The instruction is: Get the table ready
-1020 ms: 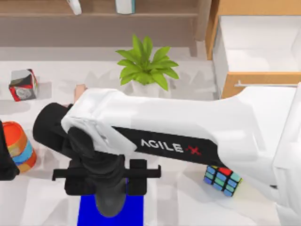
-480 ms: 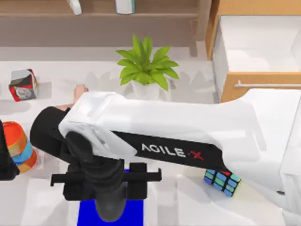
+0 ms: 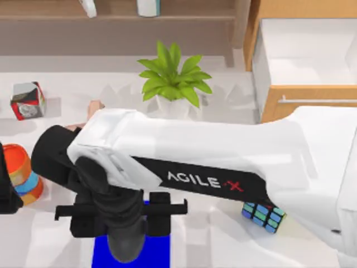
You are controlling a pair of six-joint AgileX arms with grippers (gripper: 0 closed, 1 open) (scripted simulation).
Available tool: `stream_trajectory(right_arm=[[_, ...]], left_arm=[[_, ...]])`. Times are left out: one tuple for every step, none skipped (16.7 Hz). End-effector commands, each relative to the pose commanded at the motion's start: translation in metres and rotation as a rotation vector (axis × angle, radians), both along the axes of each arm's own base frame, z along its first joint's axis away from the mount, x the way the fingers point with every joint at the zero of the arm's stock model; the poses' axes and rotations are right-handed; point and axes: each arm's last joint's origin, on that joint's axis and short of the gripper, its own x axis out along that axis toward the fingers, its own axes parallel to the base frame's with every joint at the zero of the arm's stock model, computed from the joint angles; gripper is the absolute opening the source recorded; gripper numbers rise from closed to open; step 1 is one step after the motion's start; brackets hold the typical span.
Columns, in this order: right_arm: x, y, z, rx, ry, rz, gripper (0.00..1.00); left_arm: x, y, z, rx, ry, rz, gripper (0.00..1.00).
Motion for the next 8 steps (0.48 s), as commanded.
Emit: stream_trajectory(right_arm=[[0.001,0.000,-0.001,0.002,-0.002,-0.002,0.00],[0.003,0.000,-0.002,0.004,-0.003,-0.004,0.00],[0.004,0.000,-0.003,0.005,-0.004,-0.007,0.00],[0.007,0.000,-0.006,0.005,-0.005,-0.011,0.00],[0.009,0.000,-0.009,0.002,-0.004,-0.015,0.00],[0.011,-0.001,-0.013,-0.005,-0.001,-0.020,0.00],[0.013,-0.002,-0.019,-0.016,0.004,-0.024,0.00],[0.013,-0.003,-0.021,-0.020,0.006,-0.025,0.00]], left_arm=[[0.000,0.000,0.000,0.000,0.000,0.000,1.00],[0.000,0.000,0.000,0.000,0.000,0.000,1.00],[0.000,0.000,0.000,0.000,0.000,0.000,1.00],[0.000,0.000,0.000,0.000,0.000,0.000,1.00],[0.000,0.000,0.000,0.000,0.000,0.000,1.00],[0.000,0.000,0.000,0.000,0.000,0.000,1.00],[0.000,0.000,0.000,0.000,0.000,0.000,1.00],[0.000,0.000,0.000,0.000,0.000,0.000,1.00]])
